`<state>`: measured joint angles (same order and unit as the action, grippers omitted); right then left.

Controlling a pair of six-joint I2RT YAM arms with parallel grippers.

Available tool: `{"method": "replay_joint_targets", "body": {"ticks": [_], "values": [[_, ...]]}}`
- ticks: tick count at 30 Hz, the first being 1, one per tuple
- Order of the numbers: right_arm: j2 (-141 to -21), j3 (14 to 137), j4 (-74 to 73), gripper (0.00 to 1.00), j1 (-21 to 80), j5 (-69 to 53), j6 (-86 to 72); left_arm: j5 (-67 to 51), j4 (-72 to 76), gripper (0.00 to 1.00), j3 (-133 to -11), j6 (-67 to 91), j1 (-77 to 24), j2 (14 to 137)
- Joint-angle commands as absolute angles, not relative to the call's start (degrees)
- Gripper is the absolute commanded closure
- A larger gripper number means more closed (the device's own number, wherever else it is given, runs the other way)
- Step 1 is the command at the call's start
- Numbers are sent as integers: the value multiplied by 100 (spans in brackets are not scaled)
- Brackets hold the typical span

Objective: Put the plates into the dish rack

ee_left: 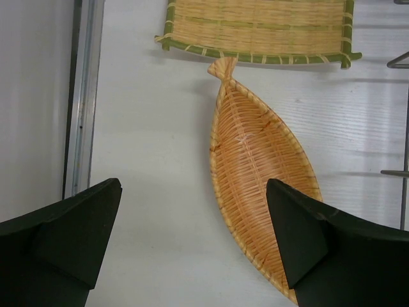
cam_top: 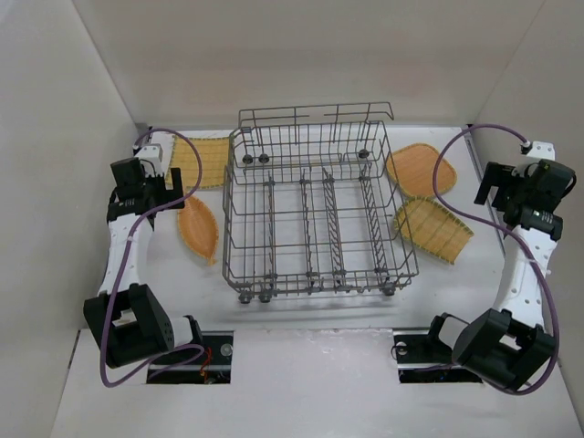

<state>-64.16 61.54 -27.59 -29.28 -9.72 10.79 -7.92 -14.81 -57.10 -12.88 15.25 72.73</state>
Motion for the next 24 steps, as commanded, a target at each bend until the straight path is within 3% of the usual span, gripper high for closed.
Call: {"method": "replay_joint_targets", "body": {"ticks": [1, 12, 20, 24], "values": [[-6197, 6284, -2180, 0, -3072, -1028, 730, -773, -1292, 0, -5730, -1353, 1578, 7277], [-6354, 6178, -1029, 0, -3159, -853, 27, -984, -669, 0, -5380, -1266, 1745, 7111], [-6310, 6214, -344, 0, -3239, -1669, 299, -1116, -316, 0, -5010, -1283, 1876, 6812], [-6635, 6372, -299, 0, -3151, -1521, 36, -1125, -386, 0, -5010, -1327, 1903, 6925]]}}
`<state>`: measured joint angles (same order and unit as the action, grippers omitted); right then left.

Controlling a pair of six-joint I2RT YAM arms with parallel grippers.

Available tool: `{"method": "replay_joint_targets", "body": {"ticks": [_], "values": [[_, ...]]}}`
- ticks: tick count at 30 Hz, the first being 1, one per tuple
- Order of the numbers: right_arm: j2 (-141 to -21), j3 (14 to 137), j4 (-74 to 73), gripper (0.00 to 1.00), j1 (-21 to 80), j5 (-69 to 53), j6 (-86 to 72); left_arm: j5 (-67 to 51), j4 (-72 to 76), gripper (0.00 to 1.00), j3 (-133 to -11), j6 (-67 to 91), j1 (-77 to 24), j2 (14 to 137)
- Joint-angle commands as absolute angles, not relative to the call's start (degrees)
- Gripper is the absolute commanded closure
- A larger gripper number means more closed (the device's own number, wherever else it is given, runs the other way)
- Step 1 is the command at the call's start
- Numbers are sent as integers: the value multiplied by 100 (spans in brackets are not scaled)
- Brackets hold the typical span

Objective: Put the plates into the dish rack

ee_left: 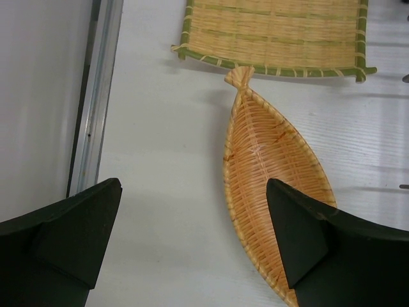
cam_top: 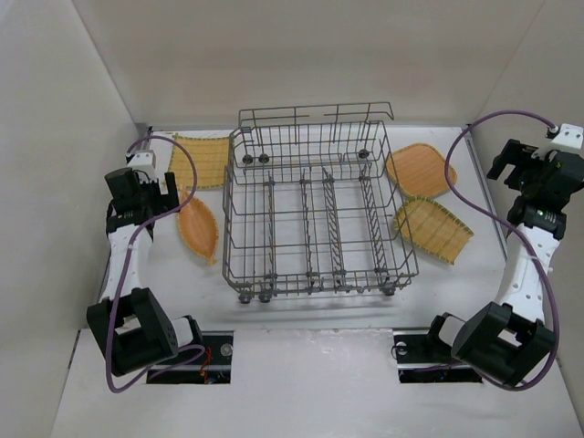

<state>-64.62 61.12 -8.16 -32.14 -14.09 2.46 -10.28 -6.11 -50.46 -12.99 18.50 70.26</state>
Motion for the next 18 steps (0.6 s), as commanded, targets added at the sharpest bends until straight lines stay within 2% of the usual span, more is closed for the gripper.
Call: {"method": "replay_joint_targets", "body": {"ticks": [1, 13, 14, 18], "values": [[-6705, 6389, -273, 0, -3142, -1451, -69, -1081, -422, 0, -5036, -1345, 1903, 7004], [-8533, 7681, -1055, 0, -3072, -2890, 61, -1256, -194, 0, -5115, -1090, 2017, 7453], [-8682, 7795, -1046, 7, -3089, -2987, 35, -1292, -176, 0, -5107, -1064, 2035, 7488], [-8920, 7980, -1045, 10, -3098, -3277, 157, -1345, -36, 0, -5063, -1028, 2149, 7664]]}}
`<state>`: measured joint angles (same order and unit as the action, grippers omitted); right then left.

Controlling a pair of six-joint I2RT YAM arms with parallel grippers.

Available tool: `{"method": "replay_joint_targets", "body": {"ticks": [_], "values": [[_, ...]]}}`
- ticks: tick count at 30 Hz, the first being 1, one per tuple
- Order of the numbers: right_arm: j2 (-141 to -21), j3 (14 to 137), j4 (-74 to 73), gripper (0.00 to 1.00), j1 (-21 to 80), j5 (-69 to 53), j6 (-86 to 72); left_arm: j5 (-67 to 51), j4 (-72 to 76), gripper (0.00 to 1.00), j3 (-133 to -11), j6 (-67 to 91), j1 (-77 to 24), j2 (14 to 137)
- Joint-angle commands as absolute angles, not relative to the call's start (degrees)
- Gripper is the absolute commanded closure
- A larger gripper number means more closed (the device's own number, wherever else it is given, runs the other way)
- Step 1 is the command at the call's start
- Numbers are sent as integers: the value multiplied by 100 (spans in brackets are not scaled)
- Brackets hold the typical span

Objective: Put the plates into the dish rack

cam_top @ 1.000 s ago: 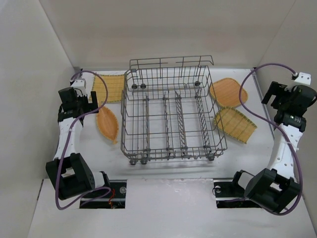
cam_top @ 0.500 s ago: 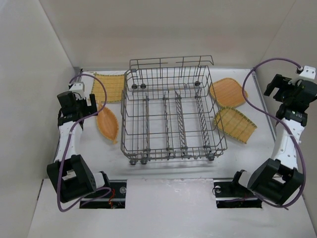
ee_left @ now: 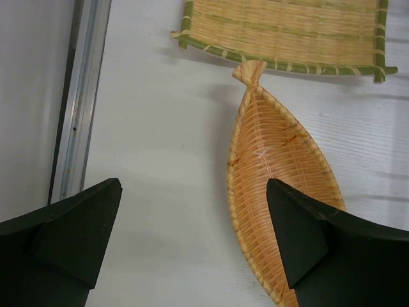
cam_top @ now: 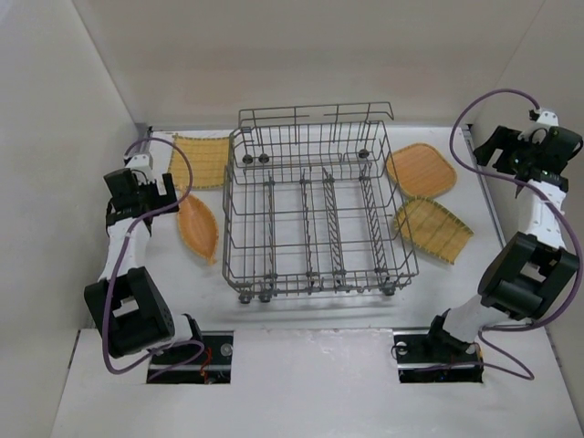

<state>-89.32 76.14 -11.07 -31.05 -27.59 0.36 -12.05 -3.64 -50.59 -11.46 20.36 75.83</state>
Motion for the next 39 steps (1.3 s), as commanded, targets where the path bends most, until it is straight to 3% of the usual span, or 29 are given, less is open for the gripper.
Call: {"method": "replay_joint_targets", "body": {"ticks": [1, 4, 8, 10, 23, 30, 39], "values": [[-8991, 8041, -1203, 11, -3098, -3383, 245, -1345, 8, 0, -5028, -1037, 2166, 7690], [-9307, 8270, -1949, 18, -2976, -3717, 544, -1345, 105, 0, -4896, -1090, 2202, 7717], [-9553, 8165, -2144, 19, -2887, -3779, 563, -1345, 290, 0, -4650, -1116, 2228, 7585], [-9763, 8139, -2188, 27, -2913, -3727, 501, -1362, 351, 0, -4579, -1125, 2228, 7515], [-11285, 8947, -3067, 34, -3221, -3797, 26, -1423, 439, 0, -4527, -871, 2851, 7409], [-11610, 9140, -2971, 35, -3213, -3849, -96, -1468, 1801, 0, -3841, -686, 3423, 6952], [-12436, 9641, -2909, 48, -3204, -4253, -905, -1441, 1767, 0, -3902, -615, 3503, 7057]]}}
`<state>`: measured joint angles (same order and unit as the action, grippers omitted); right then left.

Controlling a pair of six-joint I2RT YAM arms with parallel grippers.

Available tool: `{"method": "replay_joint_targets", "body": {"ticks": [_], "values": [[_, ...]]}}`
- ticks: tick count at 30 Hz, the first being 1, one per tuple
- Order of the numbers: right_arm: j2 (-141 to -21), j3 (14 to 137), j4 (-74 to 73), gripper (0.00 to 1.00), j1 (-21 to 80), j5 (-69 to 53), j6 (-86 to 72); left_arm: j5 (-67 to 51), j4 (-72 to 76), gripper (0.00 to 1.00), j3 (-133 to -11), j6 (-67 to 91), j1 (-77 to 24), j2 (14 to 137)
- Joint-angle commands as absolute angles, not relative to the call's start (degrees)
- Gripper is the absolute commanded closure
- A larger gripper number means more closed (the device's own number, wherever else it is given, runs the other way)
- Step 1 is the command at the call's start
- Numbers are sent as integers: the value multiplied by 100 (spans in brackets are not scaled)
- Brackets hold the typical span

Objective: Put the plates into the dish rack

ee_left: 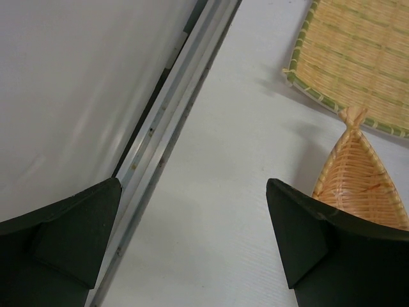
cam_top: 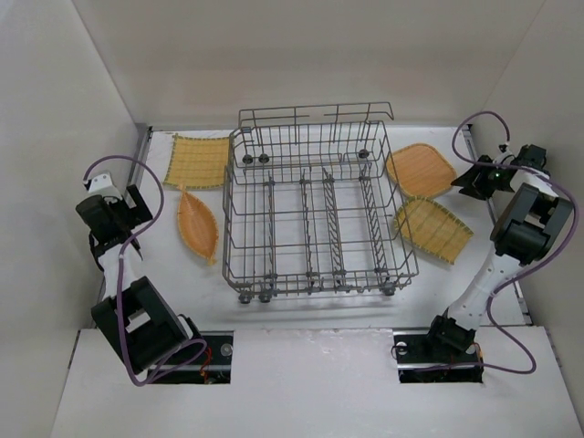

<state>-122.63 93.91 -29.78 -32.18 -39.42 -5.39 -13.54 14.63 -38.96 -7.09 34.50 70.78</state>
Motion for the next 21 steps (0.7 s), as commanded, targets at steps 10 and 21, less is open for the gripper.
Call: {"method": "replay_joint_targets", "body": {"ticks": [10, 21], "values": [[-13104, 10221, -2496, 48, -3186, -4667, -1748, -1406, 1644, 0, -4034, -633, 3467, 7207], [-13588, 10564, -1942, 48, -3160, -5054, -2891, -1406, 1556, 0, -4122, -633, 3459, 7312]]}}
